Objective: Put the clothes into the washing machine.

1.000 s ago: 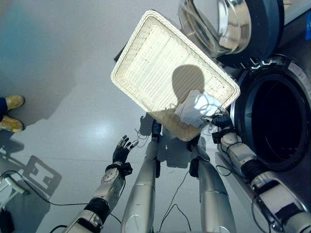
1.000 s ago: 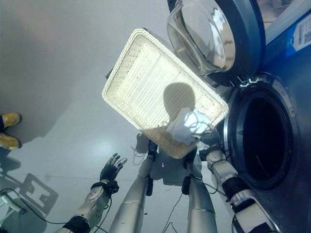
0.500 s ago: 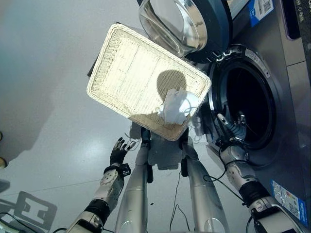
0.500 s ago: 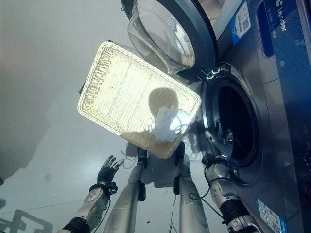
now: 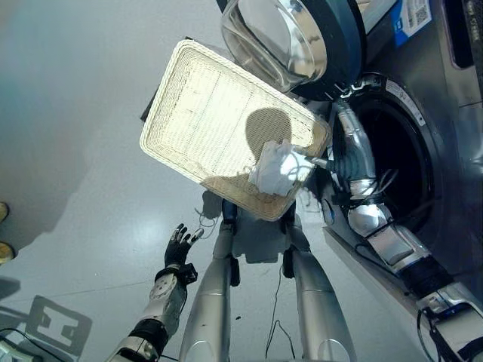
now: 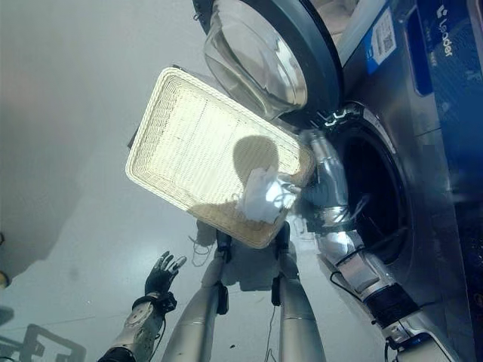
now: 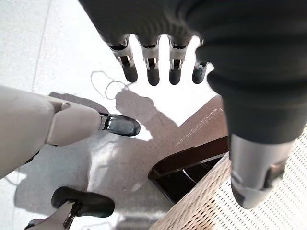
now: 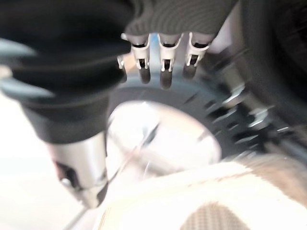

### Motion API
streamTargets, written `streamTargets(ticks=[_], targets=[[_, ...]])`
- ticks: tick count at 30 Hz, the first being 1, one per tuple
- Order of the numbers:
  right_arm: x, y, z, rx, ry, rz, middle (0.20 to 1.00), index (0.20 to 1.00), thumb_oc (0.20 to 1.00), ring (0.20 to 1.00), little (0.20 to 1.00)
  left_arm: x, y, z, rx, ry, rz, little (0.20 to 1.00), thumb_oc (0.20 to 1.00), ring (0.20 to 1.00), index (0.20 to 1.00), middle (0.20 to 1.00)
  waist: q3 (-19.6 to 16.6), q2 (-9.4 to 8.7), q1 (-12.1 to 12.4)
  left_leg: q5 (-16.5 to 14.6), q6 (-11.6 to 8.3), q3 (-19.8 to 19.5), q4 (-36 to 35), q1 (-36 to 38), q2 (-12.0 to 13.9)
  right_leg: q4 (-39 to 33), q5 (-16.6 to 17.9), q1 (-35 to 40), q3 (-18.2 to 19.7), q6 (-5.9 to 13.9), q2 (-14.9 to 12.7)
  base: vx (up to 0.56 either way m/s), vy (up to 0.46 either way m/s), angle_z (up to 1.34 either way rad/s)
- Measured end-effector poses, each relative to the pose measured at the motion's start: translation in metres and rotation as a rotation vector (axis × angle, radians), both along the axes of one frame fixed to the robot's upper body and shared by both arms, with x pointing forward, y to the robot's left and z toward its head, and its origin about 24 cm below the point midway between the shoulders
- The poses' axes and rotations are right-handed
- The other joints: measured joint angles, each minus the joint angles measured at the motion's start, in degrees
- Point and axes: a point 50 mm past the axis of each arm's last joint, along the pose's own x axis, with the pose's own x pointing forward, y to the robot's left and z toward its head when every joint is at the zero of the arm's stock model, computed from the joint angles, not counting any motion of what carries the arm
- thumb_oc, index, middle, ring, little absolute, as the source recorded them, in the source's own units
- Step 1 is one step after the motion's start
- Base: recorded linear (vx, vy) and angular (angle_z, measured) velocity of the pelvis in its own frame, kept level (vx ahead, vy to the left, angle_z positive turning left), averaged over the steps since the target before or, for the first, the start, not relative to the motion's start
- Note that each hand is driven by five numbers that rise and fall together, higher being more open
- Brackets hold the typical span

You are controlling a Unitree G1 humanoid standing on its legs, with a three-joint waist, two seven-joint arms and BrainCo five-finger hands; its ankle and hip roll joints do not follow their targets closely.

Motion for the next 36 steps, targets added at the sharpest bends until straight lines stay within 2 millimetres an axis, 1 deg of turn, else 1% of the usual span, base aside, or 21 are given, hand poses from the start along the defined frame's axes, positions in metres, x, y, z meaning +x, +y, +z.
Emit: streamTargets(ticks=[3,4,5,8,10,11,12,13,14,15,16,20,21,22,26,27,28,30,32,35,36], targets=[[0.003,0.015,0.005,-0.127,0.018,0.065,1.0,1.0,1.0,1.0,1.0,0.004,0.002,0.004,0.011,-0.011,-0.011,1.0,1.0,1.0,1.0,1.0,0.0,0.0,0.17,0.23,-0.29,-1.26,0.01,-0.83,0.19,-0.53,0.0,-0.01,-1.29,-0.01,0.13,0.0,-0.108,0.17],[0.004,0.018,0.007,-0.172,0.026,0.082,1.0,1.0,1.0,1.0,1.0,0.007,0.002,0.005,0.012,-0.016,-0.016,1.0,1.0,1.0,1.0,1.0,0.0,0.0,1.04,0.25,-0.36,-1.54,0.0,-0.99,0.35,-0.58,0.0,-0.01,-1.68,-0.01,0.19,-0.01,-0.105,0.16],[0.006,0.025,0.009,-0.266,0.041,0.115,1.0,1.0,1.0,1.0,1.0,0.01,0.004,0.008,0.024,-0.024,-0.025,1.0,1.0,1.0,1.0,1.0,0.01,0.02,1.33,0.64,-0.55,-2.26,0.12,-1.39,0.41,-0.59,-0.06,-0.06,-2.49,-0.08,0.24,-0.01,-0.095,0.18],[0.011,0.041,0.02,-0.4,0.076,0.163,1.0,1.0,1.0,1.0,1.0,0.017,0.009,0.015,0.054,-0.034,-0.042,1.0,1.0,1.0,1.0,1.0,0.01,0.02,2.84,0.8,-1.02,-3.89,0.04,-2.25,0.79,-0.67,-0.52,-0.05,-3.76,-0.21,0.7,0.0,-0.096,0.23],[0.014,0.05,0.019,-0.51,0.131,0.179,1.0,1.0,1.0,1.0,1.0,0.021,0.013,0.019,0.075,-0.037,-0.051,1.0,1.0,1.0,1.0,1.0,0.01,0.02,3.32,1.16,-1.18,-4.03,0.04,-2.55,0.98,-0.44,-0.81,-0.03,-4.15,-0.72,0.84,0.01,-0.07,0.22],[0.015,0.051,0.018,-0.524,0.154,0.177,1.0,1.0,1.0,1.0,1.0,0.023,0.014,0.021,0.08,-0.042,-0.055,1.0,1.0,1.0,1.0,1.0,0.01,0.01,4.48,1.2,-1.15,-4.11,0.04,-2.65,1.02,-0.07,-1.23,0.04,-4.31,-1.03,0.88,0.03,-0.109,0.21],[0.018,0.052,0.016,-0.54,0.184,0.165,1.0,1.0,1.0,1.0,1.0,0.024,0.014,0.022,0.086,-0.043,-0.062,1.0,1.0,1.0,1.0,1.0,0.01,0.01,4.95,1.21,-1.15,-4.34,0.07,-2.64,0.99,0.1,-1.35,0.12,-4.65,-0.97,0.83,0.03,-0.087,0.2],[0.026,0.048,0.008,-0.577,0.263,0.122,1.0,1.0,1.0,1.0,1.0,0.025,0.017,0.023,0.102,-0.036,-0.072,1.0,1.0,1.0,1.0,1.0,0.0,-0.01,4.91,1.22,-1.15,-4.63,0.11,-2.62,0.92,0.6,-1.78,0.19,-4.96,-0.96,0.73,0.03,-0.072,0.19],[0.031,0.044,0.001,-0.563,0.316,0.092,1.0,1.0,1.0,1.0,1.0,0.025,0.017,0.024,0.106,-0.035,-0.076,1.0,1.0,1.0,1.0,1.0,0.0,-0.01,5.6,1.25,-1.16,-5.15,0.11,-2.63,0.88,1.03,-2.21,0.21,-5.21,-0.9,0.65,0.02,-0.057,0.2],[0.036,0.038,-0.007,-0.55,0.381,0.055,1.0,1.0,1.0,1.0,1.0,0.026,0.018,0.025,0.108,-0.035,-0.077,1.0,1.0,1.0,1.0,1.0,0.0,-0.01,5.56,1.27,-1.18,-5.4,0.11,-2.63,0.84,1.36,-2.4,0.17,-5.23,-0.94,0.6,0.03,-0.062,0.18],[0.042,0.031,-0.017,-0.533,0.459,0.006,1.0,1.0,1.0,1.0,1.0,0.026,0.018,0.025,0.113,-0.032,-0.083,1.0,1.0,1.0,1.0,1.0,0.0,-0.02,6.08,1.3,-1.21,-5.73,0.11,-2.7,0.79,1.59,-2.7,0.18,-5.27,-1.01,0.52,0.02,-0.049,0.14],[0.058,0.019,-0.045,-0.502,0.616,-0.118,1.0,1.0,1.0,1.0,1.0,0.024,0.02,0.023,0.119,-0.011,-0.086,1.0,1.0,1.0,1.0,1.0,-0.01,-0.03,6.44,1.56,-1.23,-6.6,0.19,-3.3,0.63,1.75,-3.07,-0.01,-5.9,-0.65,0.23,0.03,-0.077,0.09],[0.061,0.017,-0.05,-0.507,0.65,-0.145,1.0,1.0,1.0,1.0,1.0,0.025,0.019,0.023,0.12,-0.012,-0.092,1.0,1.0,1.0,1.0,1.0,-0.01,-0.03,6.47,1.64,-1.31,-6.87,0.26,-3.48,0.63,1.75,-3.14,-0.04,-6.17,-0.54,0.23,0.03,-0.073,0.12],[0.066,0.011,-0.058,-0.544,0.717,-0.216,1.0,1.0,1.0,1.0,1.0,0.028,0.016,0.026,0.12,-0.022,-0.103,1.0,1.0,1.0,1.0,1.0,-0.01,-0.02,7.1,1.58,-1.65,-7.29,0.27,-3.89,0.71,1.81,-3.24,-0.3,-6.85,-0.53,0.22,0.03,-0.056,0.1],[0.077,0.005,-0.054,-0.561,0.797,-0.311,1.0,1.0,1.0,1.0,1.0,0.031,0.01,0.03,0.121,-0.039,-0.132,1.0,1.0,1.0,1.0,1.0,-0.03,0.03,8.43,1.78,-2.02,-8.27,0.38,-5.46,0.58,4.18,-4.19,-2.53,-7.21,-0.88,-0.03,0.04,-0.065,0.1],[0.084,0.005,-0.051,-0.549,0.839,-0.354,1.0,1.0,1.0,1.0,1.0,0.032,0.009,0.031,0.119,-0.043,-0.136,1.0,1.0,1.0,1.0,1.0,-0.04,0.04,8.98,1.97,-2.3,-8.62,0.38,-6.17,0.35,5.29,-4.72,-3.59,-7.54,-0.97,-0.19,0.03,-0.059,0.14],[0.089,0.005,-0.042,-0.546,0.838,-0.385,1.0,1.0,1.0,1.0,1.0,0.034,0.008,0.033,0.118,-0.048,-0.141,1.0,1.0,1.0,1.0,1.0,-0.04,0.04,9.21,2.13,-2.51,-8.87,0.4,-6.78,0.35,6.18,-5.12,-4.35,-7.85,-1.37,-0.34,0.03,-0.061,0.16],[0.094,-0.002,-0.032,-0.559,0.857,-0.444,1.0,1.0,1.0,1.0,1.0,0.035,0.004,0.034,0.121,-0.052,-0.16,1.0,1.0,1.0,1.0,1.0,-0.05,0.08,10.72,2.3,-2.71,-9.35,0.43,-7.47,0.38,7.53,-5.93,-5.41,-8.37,-1.44,-0.51,0.02,-0.042,0.14],[0.095,-0.005,-0.029,-0.6,0.859,-0.475,1.0,1.0,1.0,1.0,1.0,0.035,0.001,0.035,0.137,-0.054,-0.181,1.0,1.0,1.0,1.0,1.0,-0.06,0.12,11.24,2.42,-2.67,-9.87,0.44,-7.79,0.25,8.72,-6.64,-5.98,-8.5,-1.95,-0.83,0.02,-0.031,0.19],[0.094,-0.008,-0.032,-0.696,0.88,-0.516,1.0,1.0,1.0,1.0,1.0,0.036,-0.005,0.037,0.146,-0.064,-0.209,1.0,1.0,1.0,1.0,1.0,-0.07,0.14,12.12,2.62,-2.47,-10.19,0.44,-8.0,0.04,10.98,-8.2,-6.71,-8.52,-2.0,-1.45,0.03,-0.024,0.19],[0.095,-0.008,-0.03,-0.781,0.856,-0.542,1.0,1.0,1.0,1.0,1.0,0.037,-0.008,0.04,0.142,-0.078,-0.218,1.0,1.0,1.0,1.0,1.0,-0.08,0.15,12.13,2.64,-2.45,-10.2,0.48,-8.25,-0.17,11.69,-8.58,-7.3,-8.5,-1.94,-1.76,0.02,-0.014,0.06]])
